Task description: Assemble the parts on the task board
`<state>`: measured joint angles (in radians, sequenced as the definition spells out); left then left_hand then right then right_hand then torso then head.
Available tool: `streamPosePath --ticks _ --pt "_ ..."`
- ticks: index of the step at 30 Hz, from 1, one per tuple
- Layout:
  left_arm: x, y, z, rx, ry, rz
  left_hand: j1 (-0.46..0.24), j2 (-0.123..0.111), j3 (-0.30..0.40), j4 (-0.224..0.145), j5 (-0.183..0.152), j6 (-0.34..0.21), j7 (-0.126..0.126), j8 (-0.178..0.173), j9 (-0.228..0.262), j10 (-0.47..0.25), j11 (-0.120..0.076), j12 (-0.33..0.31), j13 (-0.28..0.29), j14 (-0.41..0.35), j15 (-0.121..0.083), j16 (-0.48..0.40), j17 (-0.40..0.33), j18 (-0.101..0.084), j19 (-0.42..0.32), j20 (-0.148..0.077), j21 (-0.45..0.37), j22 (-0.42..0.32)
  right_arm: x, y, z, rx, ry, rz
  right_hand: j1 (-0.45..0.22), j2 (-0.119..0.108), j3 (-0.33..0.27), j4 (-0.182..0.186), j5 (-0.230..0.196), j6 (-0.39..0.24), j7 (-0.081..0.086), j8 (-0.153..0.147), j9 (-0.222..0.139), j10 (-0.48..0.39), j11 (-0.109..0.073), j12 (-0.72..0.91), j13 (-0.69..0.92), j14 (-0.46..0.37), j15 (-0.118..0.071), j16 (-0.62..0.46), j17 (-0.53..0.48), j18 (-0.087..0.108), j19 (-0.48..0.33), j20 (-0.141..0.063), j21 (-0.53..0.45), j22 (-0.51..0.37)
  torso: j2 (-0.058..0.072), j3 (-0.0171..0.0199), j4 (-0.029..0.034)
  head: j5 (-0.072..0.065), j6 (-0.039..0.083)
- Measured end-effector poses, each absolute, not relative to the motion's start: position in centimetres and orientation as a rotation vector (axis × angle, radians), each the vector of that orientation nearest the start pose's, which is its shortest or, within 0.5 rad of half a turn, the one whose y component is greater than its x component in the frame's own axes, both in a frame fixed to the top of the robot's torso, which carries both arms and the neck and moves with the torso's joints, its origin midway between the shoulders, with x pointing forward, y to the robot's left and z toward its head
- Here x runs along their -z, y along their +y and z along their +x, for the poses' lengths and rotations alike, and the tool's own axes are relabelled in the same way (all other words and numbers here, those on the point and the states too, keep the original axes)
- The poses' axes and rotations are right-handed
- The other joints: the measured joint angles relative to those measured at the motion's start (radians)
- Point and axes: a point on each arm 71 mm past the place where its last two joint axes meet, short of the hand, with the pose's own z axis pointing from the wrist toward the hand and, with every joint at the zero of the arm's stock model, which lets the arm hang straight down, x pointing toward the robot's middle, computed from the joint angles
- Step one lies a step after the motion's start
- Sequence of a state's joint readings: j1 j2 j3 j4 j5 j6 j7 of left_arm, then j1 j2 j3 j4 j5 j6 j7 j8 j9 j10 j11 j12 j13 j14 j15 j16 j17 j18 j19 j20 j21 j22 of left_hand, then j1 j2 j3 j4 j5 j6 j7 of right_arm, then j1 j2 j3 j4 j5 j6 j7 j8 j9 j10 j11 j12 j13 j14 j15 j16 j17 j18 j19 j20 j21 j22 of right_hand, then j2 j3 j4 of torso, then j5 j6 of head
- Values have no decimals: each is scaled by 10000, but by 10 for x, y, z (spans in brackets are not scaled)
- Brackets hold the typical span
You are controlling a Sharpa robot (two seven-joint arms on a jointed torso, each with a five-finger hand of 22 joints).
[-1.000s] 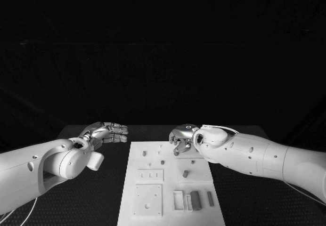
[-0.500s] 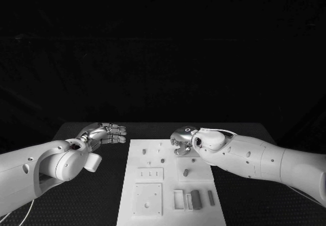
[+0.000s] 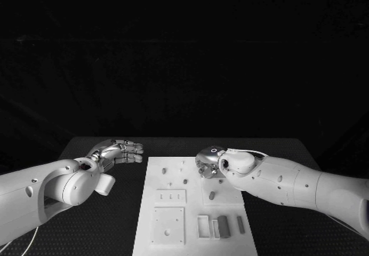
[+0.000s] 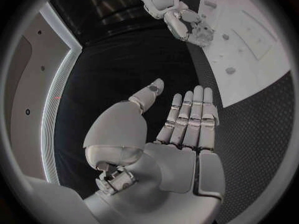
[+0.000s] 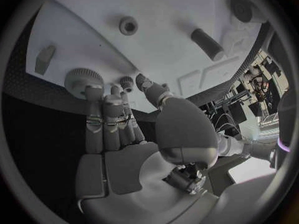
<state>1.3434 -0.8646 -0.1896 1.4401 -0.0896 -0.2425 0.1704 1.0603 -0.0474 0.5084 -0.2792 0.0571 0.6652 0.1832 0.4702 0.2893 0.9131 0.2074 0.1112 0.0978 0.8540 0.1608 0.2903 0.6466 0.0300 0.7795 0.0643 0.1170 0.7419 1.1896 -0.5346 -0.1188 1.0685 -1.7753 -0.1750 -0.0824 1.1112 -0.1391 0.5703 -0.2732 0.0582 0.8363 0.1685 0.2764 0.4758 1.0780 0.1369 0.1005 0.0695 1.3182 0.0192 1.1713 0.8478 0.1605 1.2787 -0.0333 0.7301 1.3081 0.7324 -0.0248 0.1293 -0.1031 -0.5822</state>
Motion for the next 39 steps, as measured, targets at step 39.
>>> streamPosePath --ticks 39 --pt "179 246 508 12978 16708 -10602 1 1 -25 25 0 -7 6 -35 2 -1 -2 -72 -17 0 0 -40 6 -4 -1 1 -39 -7 239 -164 541 -2982 16529 -5494 972 965 1218 -164 -116 1358 -373 552 250 1342 -478 475 486 -41 -500 599 -628 1 -29 139 384 0 316 -7 26 -99 120"
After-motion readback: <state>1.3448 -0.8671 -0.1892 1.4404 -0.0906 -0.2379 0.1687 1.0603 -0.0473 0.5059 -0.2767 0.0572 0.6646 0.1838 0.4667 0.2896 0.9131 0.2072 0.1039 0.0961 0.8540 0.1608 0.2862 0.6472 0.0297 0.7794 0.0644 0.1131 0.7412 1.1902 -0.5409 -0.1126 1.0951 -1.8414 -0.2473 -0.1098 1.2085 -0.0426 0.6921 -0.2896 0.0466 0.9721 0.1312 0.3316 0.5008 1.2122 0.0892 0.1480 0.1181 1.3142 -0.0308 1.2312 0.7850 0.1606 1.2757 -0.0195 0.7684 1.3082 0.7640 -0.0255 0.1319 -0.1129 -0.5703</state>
